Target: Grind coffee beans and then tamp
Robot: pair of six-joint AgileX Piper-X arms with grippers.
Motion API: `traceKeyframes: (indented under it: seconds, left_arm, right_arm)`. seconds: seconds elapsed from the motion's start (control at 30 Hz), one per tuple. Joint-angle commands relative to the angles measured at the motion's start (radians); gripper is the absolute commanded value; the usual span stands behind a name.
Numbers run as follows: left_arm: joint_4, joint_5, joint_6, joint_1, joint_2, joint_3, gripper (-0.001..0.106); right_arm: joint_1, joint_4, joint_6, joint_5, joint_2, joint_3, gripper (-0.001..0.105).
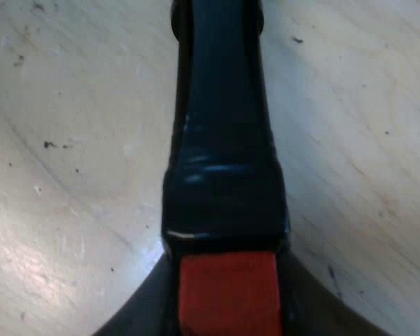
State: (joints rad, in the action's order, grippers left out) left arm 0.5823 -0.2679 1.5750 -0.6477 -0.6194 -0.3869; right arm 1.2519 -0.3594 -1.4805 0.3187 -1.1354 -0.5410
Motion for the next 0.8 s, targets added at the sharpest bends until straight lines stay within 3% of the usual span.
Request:
traceKeyframes:
  seconds: [0.03, 0.37, 0.67, 0.7, 0.73, 0.8]
  left_arm:
    - [-0.028, -0.002, -0.003, -0.001, -0.031, 0.009, 0.058]
    - [-0.057, -0.006, -0.003, -0.001, -0.083, 0.009, 0.058]
    - [-0.066, -0.006, -0.005, -0.001, -0.083, 0.024, 0.058]
    - [-0.066, -0.006, -0.005, -0.001, -0.083, 0.026, 0.058]
    - [-0.066, -0.006, -0.005, -0.001, -0.083, 0.027, 0.058]
    - [-0.066, -0.006, -0.005, -0.001, -0.083, 0.029, 0.058]
  right_arm:
    - [-0.004, 0.059, 0.000, 0.013, -0.008, -0.008, 0.000]
    - [-0.004, 0.117, 0.002, 0.013, -0.120, -0.008, 0.000]
    - [-0.004, 0.106, 0.002, -0.098, -0.142, -0.008, 0.000]
    - [-0.004, 0.083, 0.036, -0.098, -0.142, -0.008, 0.010]
    - [-0.004, 0.081, 0.043, -0.098, -0.142, -0.008, 0.013]
    - [-0.004, 0.075, 0.069, -0.098, -0.142, -0.008, 0.034]
